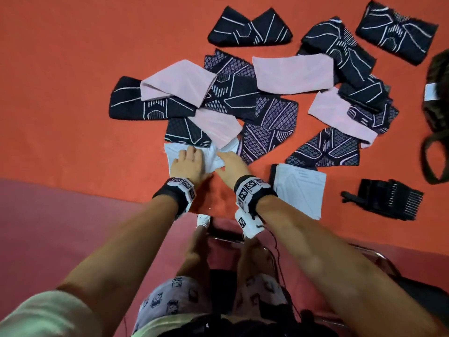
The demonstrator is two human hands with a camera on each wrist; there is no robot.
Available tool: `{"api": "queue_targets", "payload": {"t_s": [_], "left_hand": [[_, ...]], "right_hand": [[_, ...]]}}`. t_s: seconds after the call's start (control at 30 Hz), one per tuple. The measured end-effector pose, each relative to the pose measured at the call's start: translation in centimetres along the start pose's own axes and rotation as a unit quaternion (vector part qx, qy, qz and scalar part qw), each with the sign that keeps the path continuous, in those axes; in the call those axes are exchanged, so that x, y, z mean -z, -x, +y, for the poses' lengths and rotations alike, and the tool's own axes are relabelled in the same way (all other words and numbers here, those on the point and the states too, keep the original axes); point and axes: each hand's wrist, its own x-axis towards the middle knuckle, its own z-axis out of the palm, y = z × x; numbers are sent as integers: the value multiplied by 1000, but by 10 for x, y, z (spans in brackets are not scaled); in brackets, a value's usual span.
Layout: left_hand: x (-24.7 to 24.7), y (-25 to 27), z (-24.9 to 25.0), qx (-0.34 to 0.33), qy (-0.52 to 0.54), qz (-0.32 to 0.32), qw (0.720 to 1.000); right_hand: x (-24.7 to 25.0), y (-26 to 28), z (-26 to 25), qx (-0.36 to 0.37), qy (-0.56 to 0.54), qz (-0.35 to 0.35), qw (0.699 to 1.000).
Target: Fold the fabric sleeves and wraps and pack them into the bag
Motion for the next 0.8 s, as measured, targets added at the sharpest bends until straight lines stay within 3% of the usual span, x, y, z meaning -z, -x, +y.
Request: {"api": "queue_targets", "payload": {"t_s": [0.2, 0.3, 0.47, 0.67, 0.8], "left_hand": [[-2, -7, -1, -36, -14, 24, 999], [4, -6, -5, -77, -15, 33, 996], [26, 2, -14, -131, 185, 36, 973], [82, 6, -6, -117, 344, 89, 927], [120, 2, 7, -148, 341, 92, 924]], "right_hand": [[-11, -7, 19, 10, 28, 38, 999], [-10, -2, 20, 17, 93, 36, 995], [-3, 7, 13, 7, 139, 79, 987], [34, 16, 5, 22, 63, 118, 991], [71, 23, -7, 26, -32, 170, 985]]}}
